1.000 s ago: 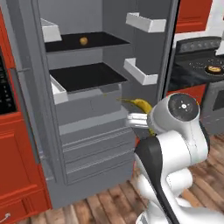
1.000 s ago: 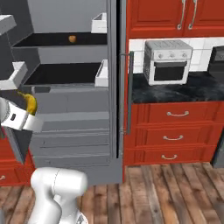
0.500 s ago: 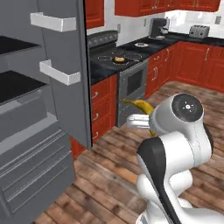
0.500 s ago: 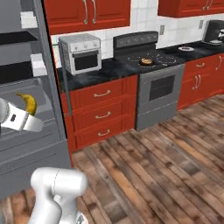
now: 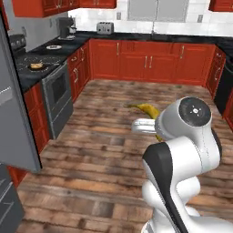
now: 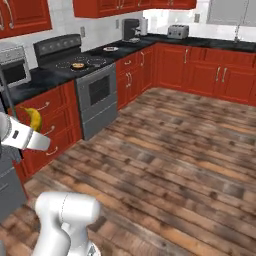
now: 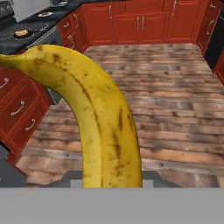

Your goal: Place the cold items (apple and banana) from the fridge in one tupperware on the dining counter. Place the warm items (hot dog and kebab skewer) in the stove area in another tupperware.

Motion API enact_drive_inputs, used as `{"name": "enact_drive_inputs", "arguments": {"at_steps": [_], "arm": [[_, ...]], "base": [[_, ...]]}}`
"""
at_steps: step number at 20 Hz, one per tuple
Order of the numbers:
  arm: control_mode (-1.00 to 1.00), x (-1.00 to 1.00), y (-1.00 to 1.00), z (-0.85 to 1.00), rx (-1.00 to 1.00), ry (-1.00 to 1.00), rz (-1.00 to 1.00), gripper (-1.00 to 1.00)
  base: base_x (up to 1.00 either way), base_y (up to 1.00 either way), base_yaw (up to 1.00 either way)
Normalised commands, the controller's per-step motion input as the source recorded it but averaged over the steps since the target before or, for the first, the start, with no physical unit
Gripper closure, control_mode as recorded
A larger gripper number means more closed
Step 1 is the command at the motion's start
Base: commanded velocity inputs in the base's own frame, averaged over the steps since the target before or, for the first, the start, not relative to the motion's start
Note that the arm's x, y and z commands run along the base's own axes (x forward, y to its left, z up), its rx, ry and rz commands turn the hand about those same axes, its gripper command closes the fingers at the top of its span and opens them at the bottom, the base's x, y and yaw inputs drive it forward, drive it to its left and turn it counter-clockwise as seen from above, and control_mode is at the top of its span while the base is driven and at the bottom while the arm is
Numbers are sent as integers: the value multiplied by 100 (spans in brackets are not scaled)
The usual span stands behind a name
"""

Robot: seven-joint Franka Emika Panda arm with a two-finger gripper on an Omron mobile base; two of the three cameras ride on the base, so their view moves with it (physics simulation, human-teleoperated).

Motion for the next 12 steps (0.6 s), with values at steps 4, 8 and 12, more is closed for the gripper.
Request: {"name": "enact_drive_inputs", "arguments": {"at_steps": [4,8,12], "arm": [[100,0,0,0,0,0,0,100],[100,0,0,0,0,0,0,100],[100,0,0,0,0,0,0,100]], "base": [[-59,-2,-74],[-37,-35,-66],[-3,-82,-42]]}}
